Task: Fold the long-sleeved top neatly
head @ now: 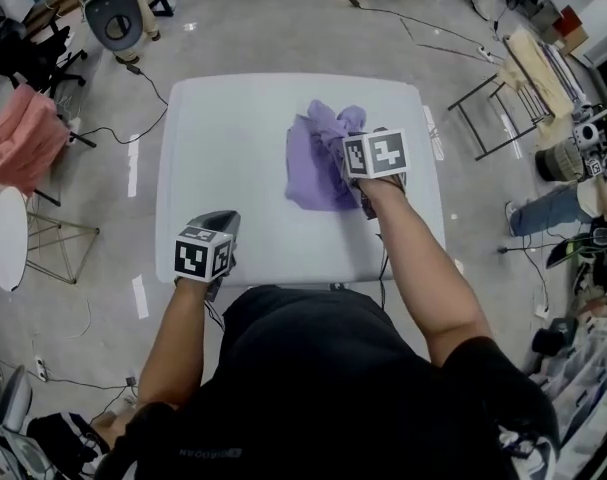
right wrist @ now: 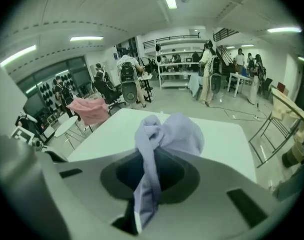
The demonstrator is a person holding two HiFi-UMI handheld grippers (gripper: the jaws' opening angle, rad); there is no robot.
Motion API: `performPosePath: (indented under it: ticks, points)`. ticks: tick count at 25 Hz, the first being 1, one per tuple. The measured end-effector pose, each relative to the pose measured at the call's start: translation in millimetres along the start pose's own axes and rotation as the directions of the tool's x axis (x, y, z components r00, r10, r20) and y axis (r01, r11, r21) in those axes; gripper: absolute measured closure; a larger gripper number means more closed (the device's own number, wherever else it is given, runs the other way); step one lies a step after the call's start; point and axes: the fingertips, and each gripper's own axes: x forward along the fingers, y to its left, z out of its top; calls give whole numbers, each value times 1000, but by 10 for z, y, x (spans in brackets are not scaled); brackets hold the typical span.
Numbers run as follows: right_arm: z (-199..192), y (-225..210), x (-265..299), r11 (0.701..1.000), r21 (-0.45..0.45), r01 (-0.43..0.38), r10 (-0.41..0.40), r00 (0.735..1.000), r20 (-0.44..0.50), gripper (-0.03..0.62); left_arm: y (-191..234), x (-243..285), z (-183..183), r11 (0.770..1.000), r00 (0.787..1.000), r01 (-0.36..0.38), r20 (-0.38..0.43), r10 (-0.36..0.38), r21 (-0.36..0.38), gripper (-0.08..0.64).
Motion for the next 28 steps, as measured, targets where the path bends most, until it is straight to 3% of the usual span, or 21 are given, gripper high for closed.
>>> performPosePath:
  ticks: [4,7,10,14,19,22,25,28]
  points:
    - [-233,380,571,996,28,79,-78,996,-52,532,73,-117,-166,1000,1000,-8,-8,8,-13,552]
    - [-413,579,921,984,-80,156,-164,982,-97,517,197,-266,-302,999,1000,-19,-10,19,-33,552]
    - [-466,768,1112,972,-189,138,-160,982,-106,477,284,-419,-436,998,999,-33,-17,32,-55,552]
    - [-488,843,1110,959,-255,122,-157,980,-124,437,475,-530,-567,996,999,-42,-23,40,-78,552]
    - [-403,851,734,963,-240,122,-142,988,-67,335,558,-534,-323,999,999,16,52,-14,-42,552]
    - [-425,924,457,974,-216,68,-76,997,-31,304,495,-417,-13,998,994,61,88,-63,25,551]
    - [-380,1050,201,979,-204,3,8,999,53,332,385,-268,320,991,989,101,104,-110,87,551]
    - [-534,974,-75,985,-170,-8,31,991,133,465,271,-108,609,983,983,129,113,-144,134,551]
